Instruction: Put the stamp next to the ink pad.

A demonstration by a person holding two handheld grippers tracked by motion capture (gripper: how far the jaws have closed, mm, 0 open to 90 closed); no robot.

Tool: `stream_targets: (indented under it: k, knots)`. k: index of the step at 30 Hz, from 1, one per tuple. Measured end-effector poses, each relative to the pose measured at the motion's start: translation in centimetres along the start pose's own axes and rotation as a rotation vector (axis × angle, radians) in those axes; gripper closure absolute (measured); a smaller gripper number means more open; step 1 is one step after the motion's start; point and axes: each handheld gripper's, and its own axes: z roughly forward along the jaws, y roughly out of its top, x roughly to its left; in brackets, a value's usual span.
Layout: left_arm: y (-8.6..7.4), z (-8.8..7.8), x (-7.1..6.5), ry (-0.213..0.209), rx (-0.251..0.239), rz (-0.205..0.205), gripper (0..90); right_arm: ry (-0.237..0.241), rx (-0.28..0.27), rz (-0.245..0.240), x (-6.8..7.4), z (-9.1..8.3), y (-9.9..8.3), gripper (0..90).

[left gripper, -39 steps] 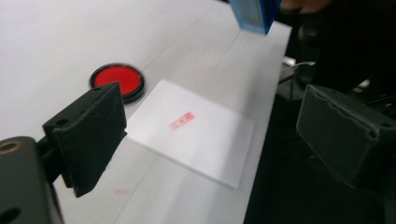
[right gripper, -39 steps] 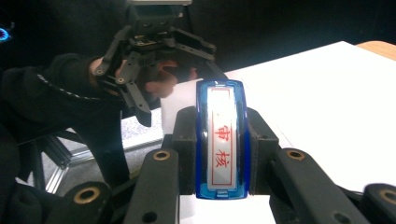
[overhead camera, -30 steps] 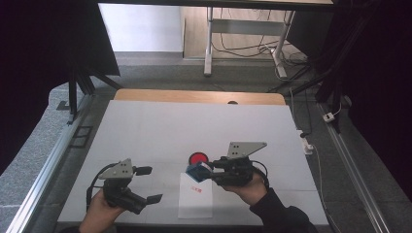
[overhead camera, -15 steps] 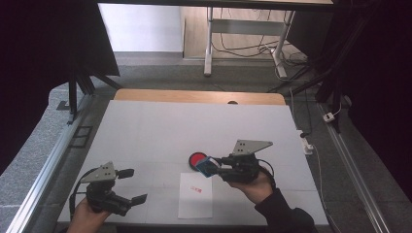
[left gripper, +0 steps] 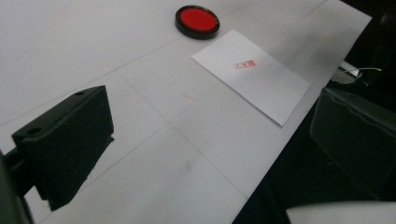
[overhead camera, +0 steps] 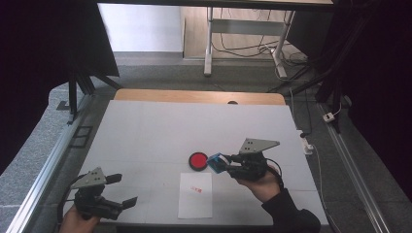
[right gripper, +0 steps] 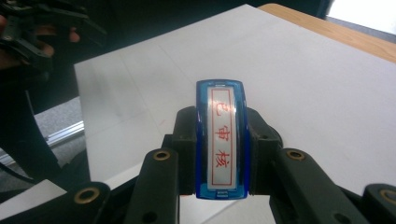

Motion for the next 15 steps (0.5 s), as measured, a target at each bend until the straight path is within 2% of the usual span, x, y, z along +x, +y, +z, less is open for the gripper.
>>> stream_targets:
  k: [8, 15]
  knots:
    - [-0.8, -0.6, 0.1, 0.052, 0.035, -0.021, 0.0, -0.078, 0.038, 0.016, -1.2, -0.5, -0.8, 70.3]
    - [-1.3, -1.0, 0.2, 0.093, 0.060, -0.021, 0.0, -0.168, 0.107, 0.008, -2.3, -0.8, -1.5, 70.2]
